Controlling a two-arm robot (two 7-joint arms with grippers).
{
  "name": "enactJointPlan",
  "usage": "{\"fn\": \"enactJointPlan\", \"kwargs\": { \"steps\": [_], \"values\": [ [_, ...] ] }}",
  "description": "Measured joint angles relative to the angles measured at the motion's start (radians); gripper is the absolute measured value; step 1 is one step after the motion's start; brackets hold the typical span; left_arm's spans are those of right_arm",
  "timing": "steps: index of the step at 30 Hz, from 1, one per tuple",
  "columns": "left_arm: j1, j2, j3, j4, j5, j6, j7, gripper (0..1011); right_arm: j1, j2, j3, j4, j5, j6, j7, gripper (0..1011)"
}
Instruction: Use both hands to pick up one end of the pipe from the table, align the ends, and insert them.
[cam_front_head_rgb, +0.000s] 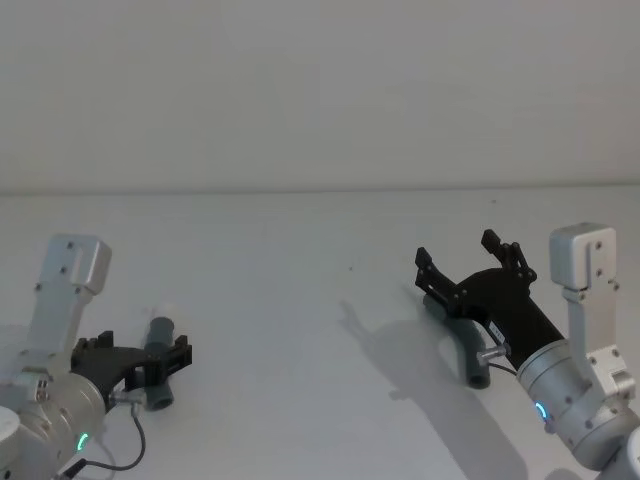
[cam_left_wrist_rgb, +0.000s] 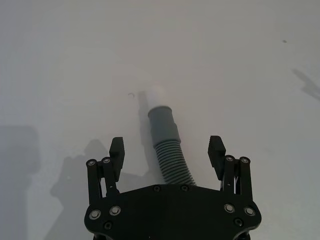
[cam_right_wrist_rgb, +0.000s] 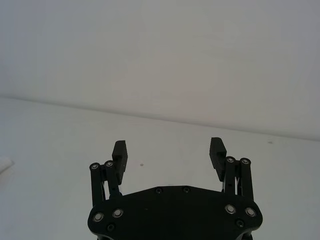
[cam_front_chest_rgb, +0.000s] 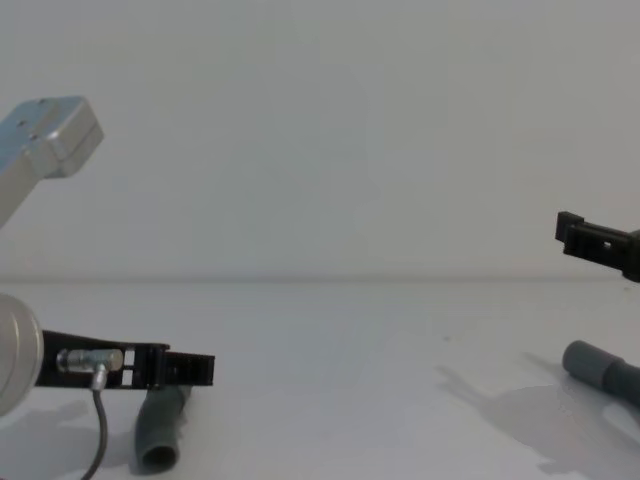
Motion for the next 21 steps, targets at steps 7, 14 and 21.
{"fn": "enactJointPlan", "kwargs": {
  "steps": [7,14,21],
  "values": [
    [0.002,-0.014,-0.005,0.012,0.007,-0.007,0.008,1001,0.0,0.0,0.0,0.0,0.0,0.0,0.0,1002],
    [-0.002,-0.025,-0.006,0.024,0.015,-0.005,0.013,1002,0.0,0.0,0.0,0.0,0.0,0.0,0.0,1002],
    [-0.012,-0.033,-0.004,0.032,0.021,0.01,0.015,1001,0.0,0.0,0.0,0.0,0.0,0.0,0.0,1002]
  ]
}}
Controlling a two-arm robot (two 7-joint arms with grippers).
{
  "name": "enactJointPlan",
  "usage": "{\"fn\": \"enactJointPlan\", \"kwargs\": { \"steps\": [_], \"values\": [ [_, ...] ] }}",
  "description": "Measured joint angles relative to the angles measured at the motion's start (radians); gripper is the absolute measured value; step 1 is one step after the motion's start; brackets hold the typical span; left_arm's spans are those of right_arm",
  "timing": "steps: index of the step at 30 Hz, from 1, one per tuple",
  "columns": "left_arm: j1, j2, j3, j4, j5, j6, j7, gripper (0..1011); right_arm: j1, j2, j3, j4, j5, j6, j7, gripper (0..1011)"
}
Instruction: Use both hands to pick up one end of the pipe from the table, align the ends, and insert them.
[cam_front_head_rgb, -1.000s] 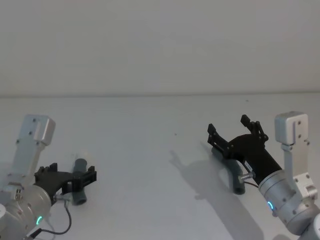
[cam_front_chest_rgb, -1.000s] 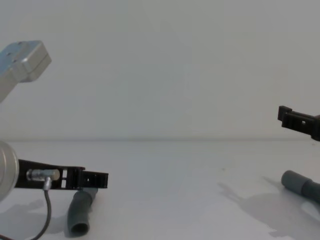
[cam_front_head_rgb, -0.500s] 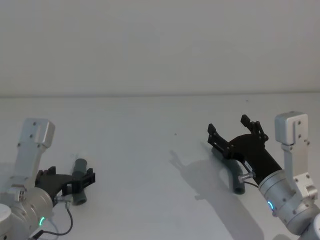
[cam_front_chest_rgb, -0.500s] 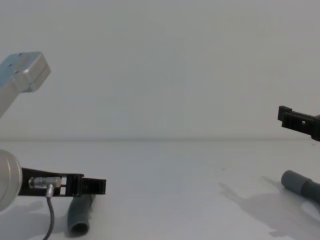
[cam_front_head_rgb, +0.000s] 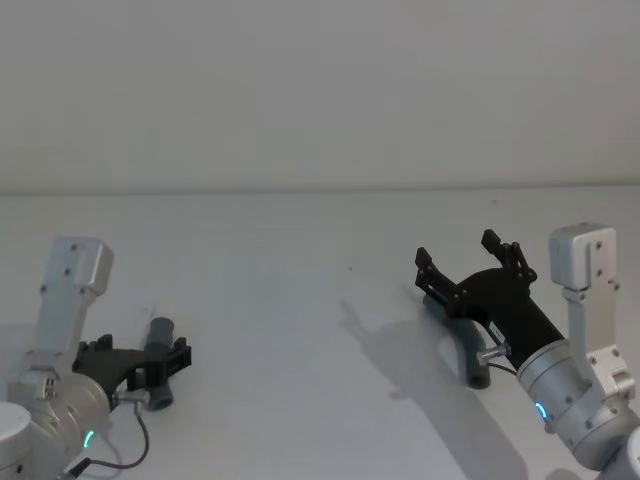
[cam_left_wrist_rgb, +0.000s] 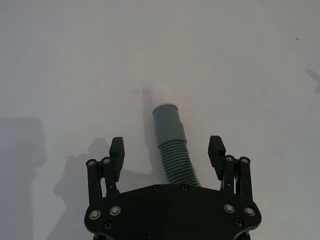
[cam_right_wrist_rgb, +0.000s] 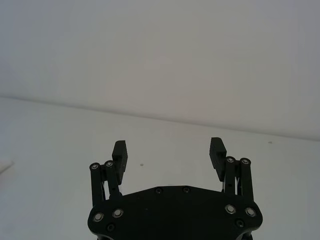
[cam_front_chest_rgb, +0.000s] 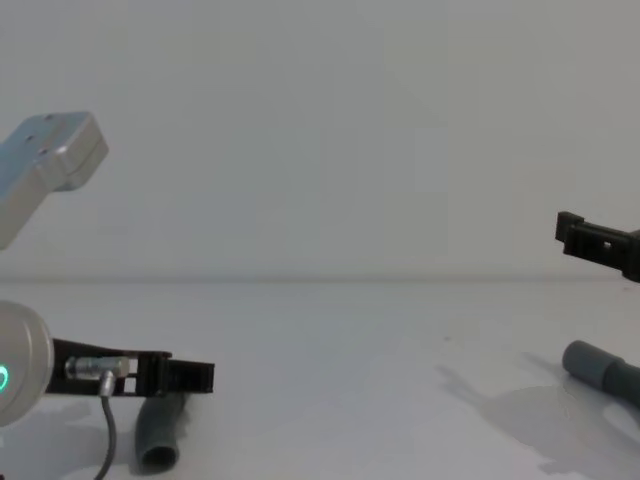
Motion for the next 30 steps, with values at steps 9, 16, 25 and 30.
{"fn": "enactJointPlan", "kwargs": {
  "steps": [9,16,25,30],
  "values": [
    [-0.019,-0.014,0.005,0.013,0.006,0.016,-0.001,1001,0.0,0.0,0.0,0.0,0.0,0.0,0.0,1002],
    [-0.035,-0.031,0.008,0.027,0.011,0.024,0.001,1001,0.0,0.0,0.0,0.0,0.0,0.0,0.0,1002],
    [-0.05,-0.06,0.011,0.046,0.019,0.031,0.012,1001,0.0,0.0,0.0,0.0,0.0,0.0,0.0,1002],
    [-0.054,-0.072,0.011,0.051,0.023,0.035,0.018,1001,0.0,0.0,0.0,0.0,0.0,0.0,0.0,1002]
  ]
}}
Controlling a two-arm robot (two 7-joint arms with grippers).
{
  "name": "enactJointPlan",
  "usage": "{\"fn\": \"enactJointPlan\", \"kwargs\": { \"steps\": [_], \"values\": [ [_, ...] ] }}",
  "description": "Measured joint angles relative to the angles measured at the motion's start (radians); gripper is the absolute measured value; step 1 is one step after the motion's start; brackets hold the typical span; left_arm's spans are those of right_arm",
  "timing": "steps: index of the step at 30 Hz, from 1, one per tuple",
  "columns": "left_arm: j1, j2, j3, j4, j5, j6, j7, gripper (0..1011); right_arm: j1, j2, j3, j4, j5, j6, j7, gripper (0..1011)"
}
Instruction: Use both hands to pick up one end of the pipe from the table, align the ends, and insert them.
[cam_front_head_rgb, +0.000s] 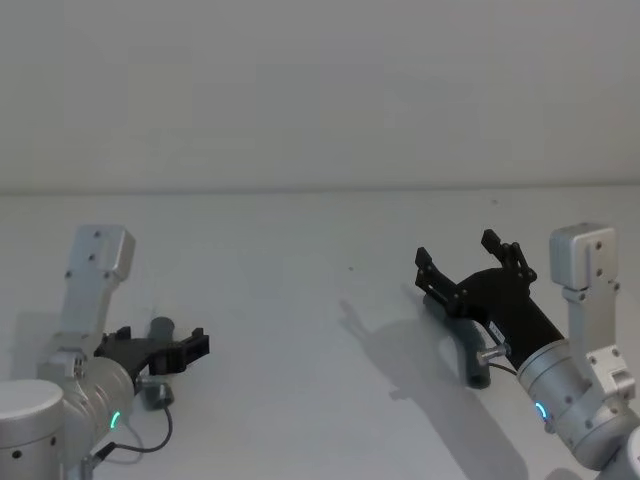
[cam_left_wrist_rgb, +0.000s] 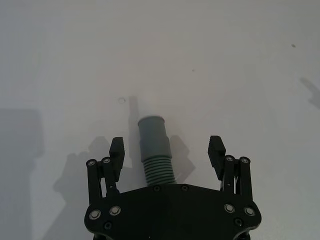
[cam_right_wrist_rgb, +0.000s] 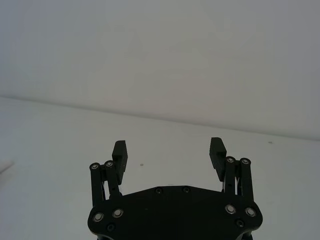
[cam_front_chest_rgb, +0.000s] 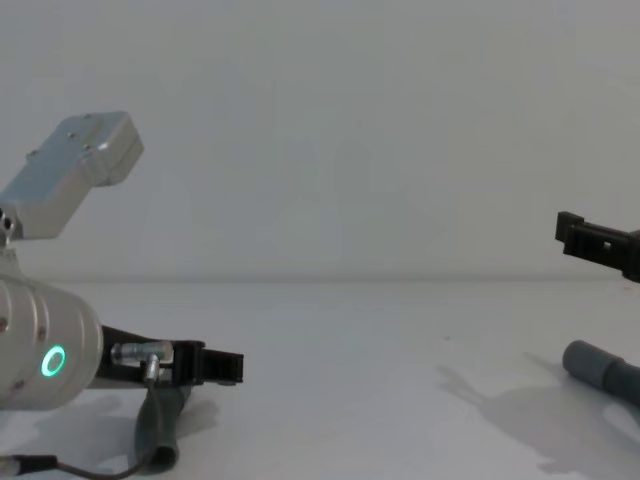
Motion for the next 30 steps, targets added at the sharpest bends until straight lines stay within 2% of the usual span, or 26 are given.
{"fn": "enactJointPlan", "kwargs": {
  "steps": [30],
  "values": [
    [-0.021,-0.048,-0.004,0.045,0.017,0.004,0.002,1001,0.0,0.0,0.0,0.0,0.0,0.0,0.0,1002]
  ]
}}
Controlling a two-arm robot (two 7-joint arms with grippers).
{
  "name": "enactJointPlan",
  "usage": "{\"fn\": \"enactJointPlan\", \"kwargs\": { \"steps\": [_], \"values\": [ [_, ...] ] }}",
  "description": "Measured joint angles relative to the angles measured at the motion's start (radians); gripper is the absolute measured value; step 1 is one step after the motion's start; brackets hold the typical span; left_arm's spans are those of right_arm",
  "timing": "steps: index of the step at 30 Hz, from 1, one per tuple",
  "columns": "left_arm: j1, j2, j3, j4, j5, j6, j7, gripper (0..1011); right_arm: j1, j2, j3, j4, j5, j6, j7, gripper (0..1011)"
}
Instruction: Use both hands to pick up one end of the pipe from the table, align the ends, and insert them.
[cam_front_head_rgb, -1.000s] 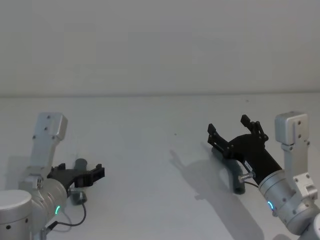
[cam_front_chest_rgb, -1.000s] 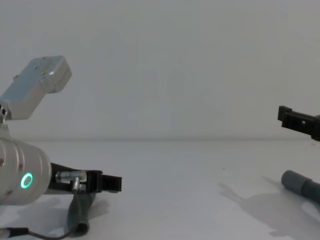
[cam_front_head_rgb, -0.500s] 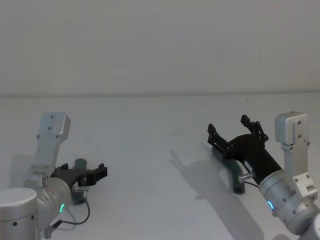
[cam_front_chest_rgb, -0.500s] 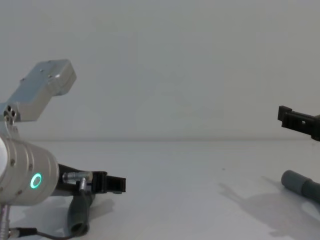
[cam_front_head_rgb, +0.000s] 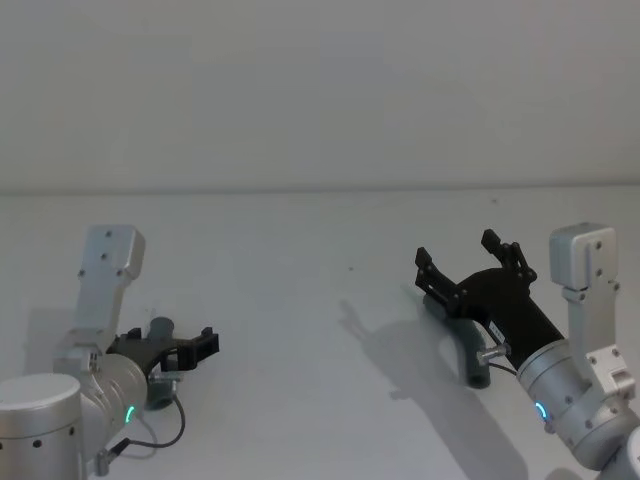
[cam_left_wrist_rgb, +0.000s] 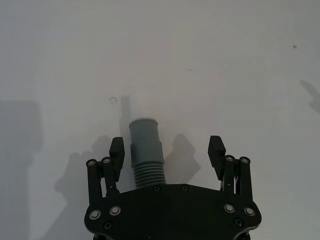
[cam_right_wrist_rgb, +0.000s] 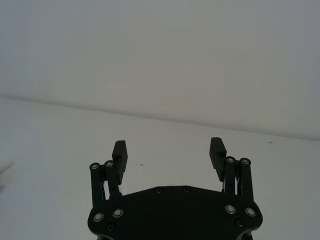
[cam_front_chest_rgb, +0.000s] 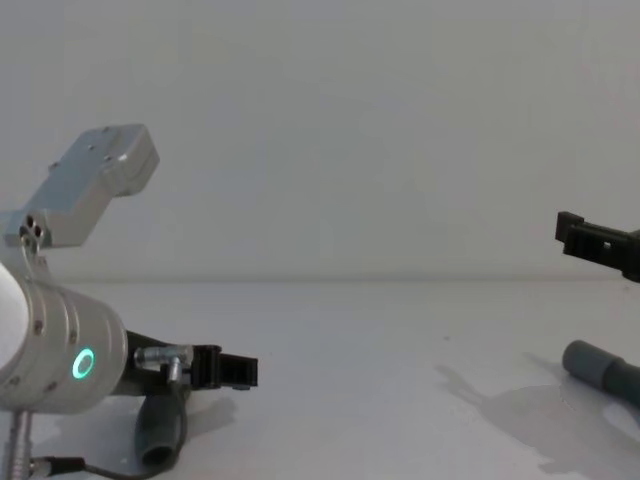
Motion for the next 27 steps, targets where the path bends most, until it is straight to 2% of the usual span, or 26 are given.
{"fn": "enactJointPlan", "kwargs": {
  "steps": [27],
  "values": [
    [0.004,-0.011,-0.005,0.007,0.004,0.0,-0.005,1001,0.0,0.0,0.0,0.0,0.0,0.0,0.0,1002]
  ]
}}
